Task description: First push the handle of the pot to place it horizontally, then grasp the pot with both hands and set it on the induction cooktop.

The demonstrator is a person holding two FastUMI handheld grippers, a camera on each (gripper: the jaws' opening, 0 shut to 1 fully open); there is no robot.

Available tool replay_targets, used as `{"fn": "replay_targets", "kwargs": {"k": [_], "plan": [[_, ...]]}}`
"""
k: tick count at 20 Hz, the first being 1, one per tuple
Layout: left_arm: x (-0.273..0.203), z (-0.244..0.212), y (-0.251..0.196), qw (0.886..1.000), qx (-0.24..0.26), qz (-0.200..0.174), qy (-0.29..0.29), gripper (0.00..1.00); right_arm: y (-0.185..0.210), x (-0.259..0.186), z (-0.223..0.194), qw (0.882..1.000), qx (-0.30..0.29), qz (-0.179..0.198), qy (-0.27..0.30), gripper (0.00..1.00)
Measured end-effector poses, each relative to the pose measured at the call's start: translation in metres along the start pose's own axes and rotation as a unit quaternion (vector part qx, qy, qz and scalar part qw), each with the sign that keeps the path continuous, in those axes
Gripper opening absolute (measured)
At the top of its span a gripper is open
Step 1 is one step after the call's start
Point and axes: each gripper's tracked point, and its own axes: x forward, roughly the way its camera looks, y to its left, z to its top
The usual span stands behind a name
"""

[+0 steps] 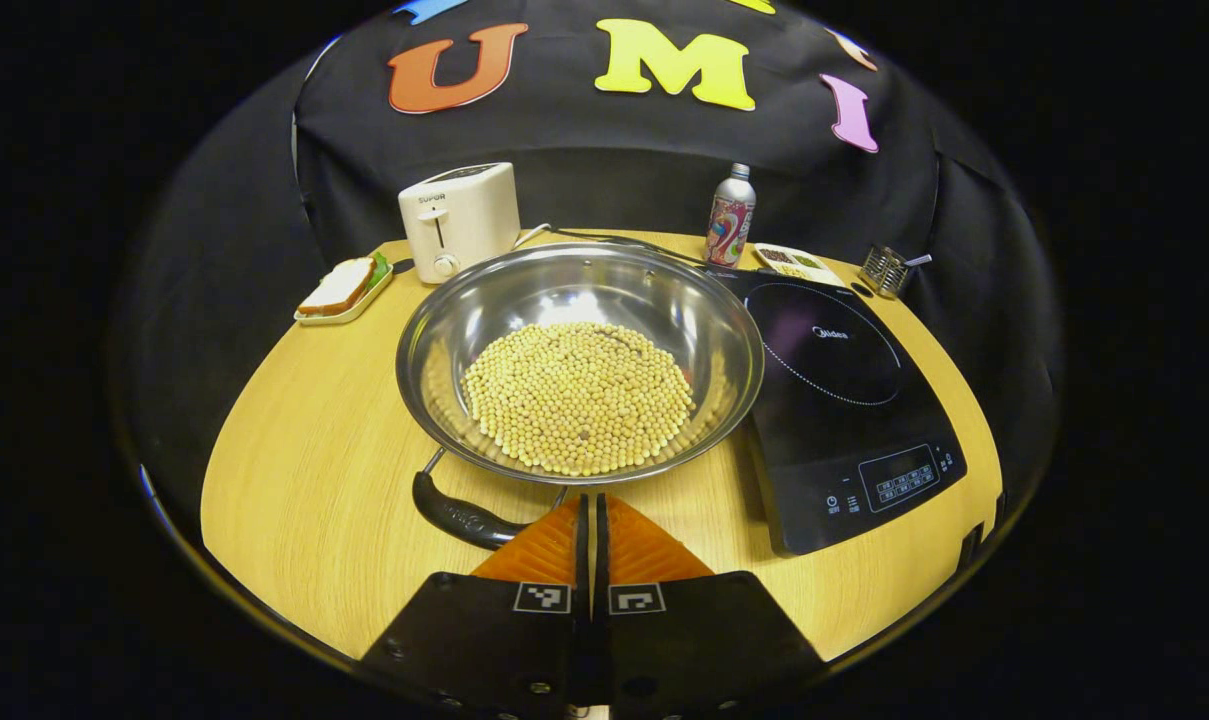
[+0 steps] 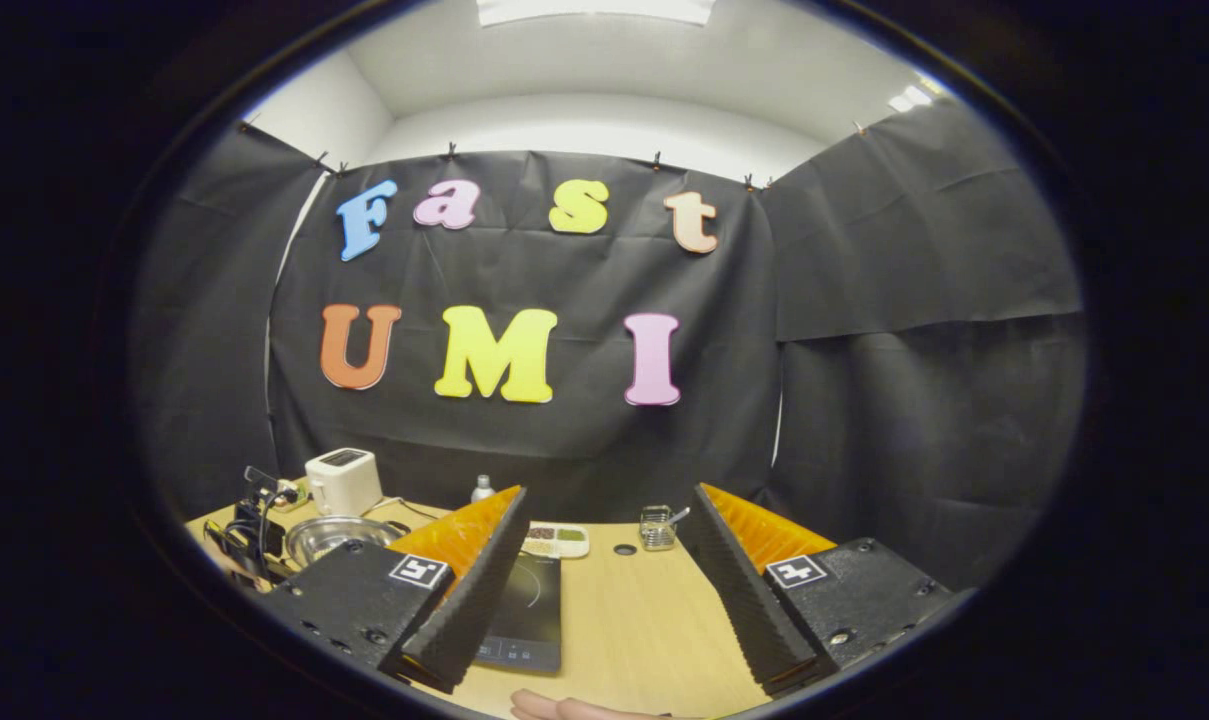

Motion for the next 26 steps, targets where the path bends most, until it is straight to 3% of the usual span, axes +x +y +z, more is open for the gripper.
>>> {"fn": "replay_targets", "kwargs": {"k": [4, 5, 7, 8, 9, 10, 12, 13, 16, 17, 18, 19, 20, 26], "plan": [[0.004, 0.001, 0.015, 1.000, -0.014, 0.001, 0.004, 0.00, 0.001, 0.004, 0.000, 1.000, 0.005, 0.003, 0.001, 0.99], [0.005, 0.001, 0.020, 1.000, -0.018, 0.004, 0.005, 0.10, 0.002, 0.007, 0.001, 1.000, 0.006, 0.004, 0.000, 0.99], [0.007, 0.000, 0.029, 1.000, -0.020, 0.007, 0.011, 0.10, 0.001, 0.013, 0.003, 1.000, 0.008, 0.001, -0.001, 0.99], [0.009, -0.001, 0.034, 1.000, -0.023, 0.007, 0.016, 0.00, 0.000, 0.015, 0.004, 1.000, 0.011, 0.001, -0.001, 0.99], [0.011, -0.002, 0.040, 0.999, -0.025, 0.011, 0.021, 0.00, 0.000, 0.019, 0.005, 1.000, 0.011, 0.000, -0.001, 0.99], [0.013, 0.000, 0.047, 0.999, -0.028, 0.015, 0.021, 0.10, -0.001, 0.023, 0.006, 1.000, 0.012, -0.005, -0.002, 0.99], [0.017, 0.004, 0.061, 0.999, -0.032, 0.023, 0.023, 0.10, 0.002, 0.028, 0.006, 1.000, 0.013, -0.004, -0.003, 0.99], [0.019, 0.006, 0.067, 0.999, -0.035, 0.025, 0.024, 0.00, 0.005, 0.030, 0.006, 1.000, 0.010, 0.000, -0.001, 0.99], [0.025, 0.011, 0.087, 0.998, -0.039, 0.034, 0.027, 0.00, 0.012, 0.038, 0.003, 1.000, 0.005, 0.008, 0.006, 0.99], [0.028, 0.012, 0.096, 0.998, -0.042, 0.041, 0.029, 0.10, 0.013, 0.040, 0.002, 1.000, 0.004, 0.011, 0.008, 0.99], [0.033, 0.014, 0.104, 0.997, -0.044, 0.047, 0.032, 0.00, 0.014, 0.042, 0.000, 1.000, 0.008, 0.011, 0.009, 0.99], [0.035, 0.015, 0.108, 0.997, -0.045, 0.045, 0.033, 0.10, 0.015, 0.044, -0.002, 1.000, 0.012, 0.014, 0.010, 0.99], [0.038, 0.017, 0.114, 0.997, -0.047, 0.046, 0.032, 0.00, 0.015, 0.046, -0.004, 1.000, 0.016, 0.013, 0.011, 0.99], [0.054, 0.028, 0.139, 0.996, -0.055, 0.056, 0.033, 0.00, 0.022, 0.052, -0.040, 0.998, 0.056, 0.013, 0.040, 0.99]]}}
